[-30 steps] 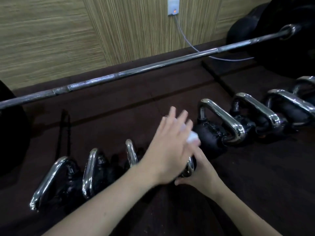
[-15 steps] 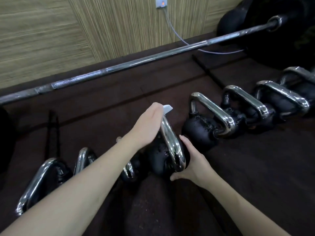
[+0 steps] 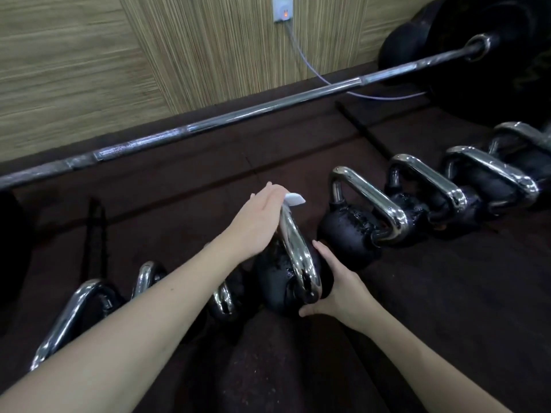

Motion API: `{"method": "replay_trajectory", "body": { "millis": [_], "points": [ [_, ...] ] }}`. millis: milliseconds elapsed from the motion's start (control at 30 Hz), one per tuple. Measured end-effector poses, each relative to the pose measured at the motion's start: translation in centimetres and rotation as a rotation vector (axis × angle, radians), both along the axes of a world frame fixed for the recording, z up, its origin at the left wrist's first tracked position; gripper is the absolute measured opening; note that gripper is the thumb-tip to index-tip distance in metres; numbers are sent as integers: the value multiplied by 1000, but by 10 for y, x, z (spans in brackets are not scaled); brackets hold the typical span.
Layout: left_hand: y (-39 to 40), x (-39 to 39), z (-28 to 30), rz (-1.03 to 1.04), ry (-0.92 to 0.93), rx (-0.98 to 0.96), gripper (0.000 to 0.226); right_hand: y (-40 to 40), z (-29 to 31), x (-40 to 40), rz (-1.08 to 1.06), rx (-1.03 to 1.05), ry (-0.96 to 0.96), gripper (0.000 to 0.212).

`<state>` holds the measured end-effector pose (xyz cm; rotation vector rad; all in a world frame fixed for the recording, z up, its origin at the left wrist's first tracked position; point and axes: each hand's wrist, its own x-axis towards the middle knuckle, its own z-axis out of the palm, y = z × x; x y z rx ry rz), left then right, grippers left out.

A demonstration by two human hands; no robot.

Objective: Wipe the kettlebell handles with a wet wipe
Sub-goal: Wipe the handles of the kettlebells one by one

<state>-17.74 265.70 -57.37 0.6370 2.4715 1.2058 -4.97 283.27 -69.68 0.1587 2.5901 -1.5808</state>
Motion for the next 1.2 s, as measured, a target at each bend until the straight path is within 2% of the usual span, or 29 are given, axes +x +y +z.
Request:
{"method": "replay_trajectory", "body": {
  "millis": [33, 67, 133, 200, 267, 333, 400, 467, 500, 600, 633, 667, 700, 767, 800, 867, 933, 967, 1033, 1167, 1200],
  "points": [
    [3, 5, 3, 7, 29, -17, 50, 0, 1, 0, 3, 6, -4, 145],
    [4, 14, 6, -43, 143, -73, 51, 0, -1, 0, 1, 10, -4, 145],
    [0, 48, 6, -250, 472, -228, 49, -1, -3, -2, -16, 10, 10, 140],
    [-12, 82, -8, -496, 763, -371, 40, -3, -1, -2, -52, -60, -14, 115],
    [-29, 98, -26, -675, 922, -461, 49, -5, 1, -1, -44, -71, -61, 96],
    [-36, 91, -33, -721, 1049, -457, 52, -5, -1, 0, -32, -29, -34, 107],
    [-31, 69, -29, -634, 969, -376, 46, -2, -5, -1, -29, 13, -3, 127],
    [-17, 41, -20, -406, 792, -269, 41, -1, -6, -3, -27, 27, 6, 140],
    [-11, 27, -16, -261, 642, -219, 43, -1, -5, -3, -25, 18, 3, 142],
    [2, -1, 1, 125, -56, 73, 62, -1, -2, -1, -10, 6, -4, 144],
    [5, -1, 4, 180, -153, 109, 67, -1, -2, 0, -7, 13, -5, 144],
    [1, 7, 3, 125, -56, 89, 67, -2, -3, -1, -11, 4, -5, 144],
    [-4, 21, 1, -8, 124, 33, 63, -1, -4, -1, -19, -23, 1, 143],
    [-6, 50, 0, -267, 550, -179, 52, -1, -6, -2, -28, -33, 5, 138],
    [-12, 64, -5, -423, 704, -287, 52, -2, -6, -2, -22, -10, 10, 133],
    [-22, 79, -12, -645, 898, -425, 57, -2, -4, -1, -15, -3, -3, 128],
    [-29, 72, -16, -711, 993, -477, 57, -2, -3, 0, -20, -15, -8, 132],
    [-30, 59, -17, -676, 997, -461, 57, -2, -3, -1, -19, 2, -2, 135],
    [-25, 29, -12, -495, 804, -377, 57, -1, -5, -2, -20, 14, 11, 141],
    [-7, -5, -12, 16, 51, 14, 60, -1, -3, 0, -11, -16, -10, 144],
    [-6, -3, -14, 68, -1, 63, 62, -1, -3, 1, -10, -18, -9, 144]
  ]
}}
